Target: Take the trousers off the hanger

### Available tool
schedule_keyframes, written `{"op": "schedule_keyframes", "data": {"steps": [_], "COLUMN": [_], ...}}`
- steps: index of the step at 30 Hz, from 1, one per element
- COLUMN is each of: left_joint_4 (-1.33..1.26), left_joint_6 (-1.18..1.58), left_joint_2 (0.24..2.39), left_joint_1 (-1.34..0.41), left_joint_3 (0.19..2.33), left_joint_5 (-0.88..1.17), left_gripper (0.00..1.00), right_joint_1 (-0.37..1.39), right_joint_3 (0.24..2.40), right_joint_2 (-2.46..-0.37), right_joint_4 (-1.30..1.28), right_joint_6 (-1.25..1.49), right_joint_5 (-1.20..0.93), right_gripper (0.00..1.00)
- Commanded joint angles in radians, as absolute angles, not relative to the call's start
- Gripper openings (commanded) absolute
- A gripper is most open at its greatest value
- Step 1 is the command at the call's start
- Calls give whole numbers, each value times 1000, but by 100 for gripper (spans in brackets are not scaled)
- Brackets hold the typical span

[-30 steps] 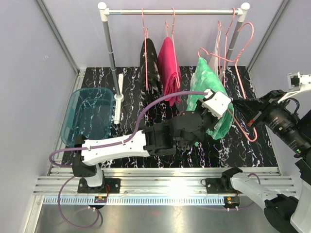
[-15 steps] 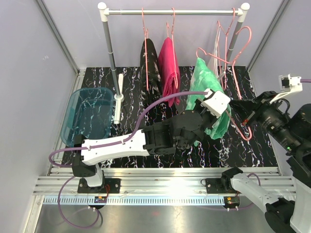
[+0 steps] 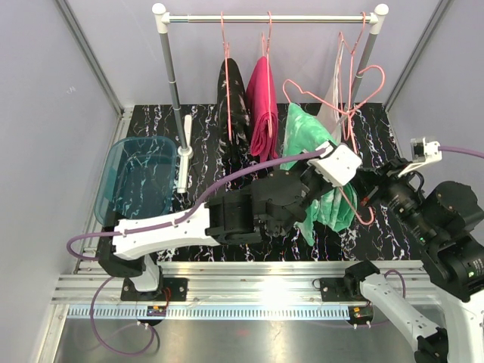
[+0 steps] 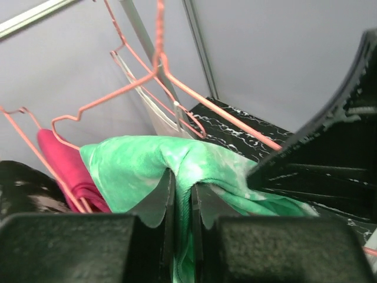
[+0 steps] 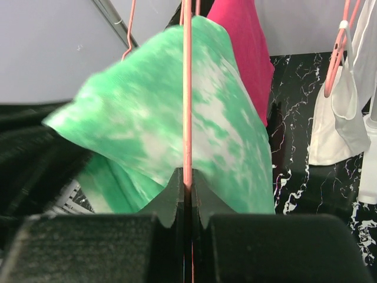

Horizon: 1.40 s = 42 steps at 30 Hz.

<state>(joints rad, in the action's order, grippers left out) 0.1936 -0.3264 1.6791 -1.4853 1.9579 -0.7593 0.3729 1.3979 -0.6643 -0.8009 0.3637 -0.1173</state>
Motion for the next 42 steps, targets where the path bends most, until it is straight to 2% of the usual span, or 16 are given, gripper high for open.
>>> {"op": "schedule_keyframes", "data": {"steps": [1, 7, 18, 26, 30, 36, 39, 42], "left_joint_4": [-101, -129, -219, -212, -241, -481, -531, -410], "left_joint_6": [-448, -525, -592, -617, -734, -1170, -1186, -1024], "left_joint_2": [1526, 1500, 1375, 1287, 1285, 1305, 1267, 1177], "left_joint_1": [-1500, -1502, -1502, -1502, -1502, -1479, -1408, -1258], "left_joint_3": [2094, 2144, 2065, 2049, 2057, 2028, 1953, 1852], "left_joint_5": [-787, -769, -772, -752, -843, -1063, -1132, -1184], "left_gripper": [0, 0, 0, 0, 0, 0, 0, 0], "right_joint_1": [376, 374, 374, 374, 374, 374, 374, 376], "right_joint_3": [1307, 1224, 1065, 1101, 1164, 1267, 1314, 1357], "right_joint_2": [-637, -598, -575, -572, -575, -577, -589, -610], "right_joint_4": [-841, -876, -913, -916, -936, -962, -957, -950], "right_joint_6": [364, 362, 365, 374, 365, 318, 298, 264], "right_joint_5": [-106, -92, -32, -44, -51, -66, -87, -106], "right_gripper": [0, 0, 0, 0, 0, 0, 0, 0]}}
